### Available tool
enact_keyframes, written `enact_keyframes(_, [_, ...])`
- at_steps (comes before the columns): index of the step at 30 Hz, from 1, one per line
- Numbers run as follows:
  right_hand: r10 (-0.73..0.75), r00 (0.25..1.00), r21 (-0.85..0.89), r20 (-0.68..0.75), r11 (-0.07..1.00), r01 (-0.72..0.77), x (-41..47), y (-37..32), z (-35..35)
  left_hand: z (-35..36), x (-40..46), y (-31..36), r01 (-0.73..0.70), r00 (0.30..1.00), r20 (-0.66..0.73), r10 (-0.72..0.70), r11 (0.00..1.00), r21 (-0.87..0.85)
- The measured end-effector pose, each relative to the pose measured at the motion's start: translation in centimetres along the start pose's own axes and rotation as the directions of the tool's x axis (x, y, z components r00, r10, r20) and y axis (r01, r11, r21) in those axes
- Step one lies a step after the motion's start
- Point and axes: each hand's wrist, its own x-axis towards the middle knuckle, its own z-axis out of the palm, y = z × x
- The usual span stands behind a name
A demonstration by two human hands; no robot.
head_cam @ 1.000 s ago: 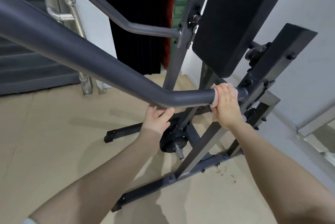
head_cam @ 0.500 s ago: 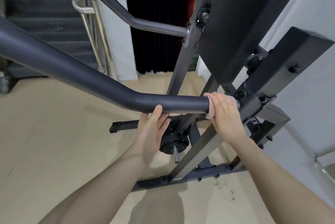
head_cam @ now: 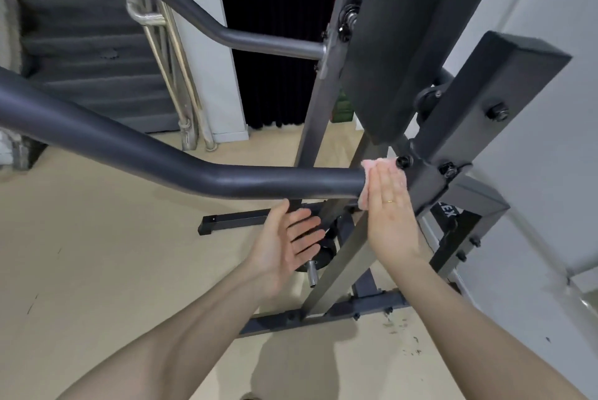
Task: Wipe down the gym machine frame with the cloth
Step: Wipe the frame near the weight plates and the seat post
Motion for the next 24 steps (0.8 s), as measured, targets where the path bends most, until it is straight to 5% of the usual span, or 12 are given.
enact_keyframes(2, [-0.011,1.0,0.036,0.008,0.999,0.011,0.3,-0.1,-0.7,1.7,-0.2,-0.5,-0.005,0.997,0.076,-0.008,0.985,0.174])
enact_keyframes(4, [-0.048,0.998,0.092,0.038,0.995,0.044,0.4,0.8,-1.9,3.3,-0.2,-0.2,-0.208,0.973,0.179,0.143,0.879,0.429])
enact_keyframes(6, [-0.028,0.994,0.167,0.104,0.986,0.01,0.1,1.5,-3.5,4.6,-0.1,0.4,-0.499,0.866,0.395,0.307,0.571,0.651])
enact_keyframes(9, [0.171,0.979,0.479,0.111,0.854,-0.204,0.0,0.4,-6.1,6.3,1.3,2.2,-0.736,0.6,0.686,0.411,-0.052,0.675])
enact_keyframes(10, [0.31,0.949,0.591,0.066,0.754,-0.287,0.2,-0.1,-6.9,6.8,2.0,2.9,-0.714,0.571,0.732,0.372,-0.215,0.666])
enact_keyframes(13, [0.557,0.808,0.754,-0.192,0.61,-0.241,1.6,-1.2,-9.5,8.0,4.4,4.4,-0.534,0.705,0.68,0.202,-0.479,0.696])
enact_keyframes(16, [0.324,0.78,0.468,-0.536,0.883,-0.045,3.9,-0.4,-11.1,8.4,5.9,5.0,-0.414,0.746,0.651,0.143,-0.666,0.621])
enact_keyframes(18, [0.01,0.83,0.088,-0.557,0.995,0.047,5.1,0.6,-10.6,8.2,6.3,5.1,-0.352,0.753,0.642,0.141,-0.738,0.575])
enact_keyframes(19, [-0.153,0.879,-0.203,-0.451,0.977,0.066,5.2,1.2,-10.0,8.1,6.4,5.1,-0.341,0.754,0.641,0.144,-0.749,0.568])
enact_keyframes(21, [-0.206,0.973,-0.592,-0.099,0.799,0.109,4.3,2.5,-8.3,8.0,6.3,5.0,-0.347,0.748,0.646,0.152,-0.74,0.576])
enact_keyframes(24, [-0.111,0.989,-0.74,0.095,0.657,0.145,2.5,3.9,-6.8,7.9,6.2,4.9,-0.365,0.727,0.665,0.171,-0.725,0.585])
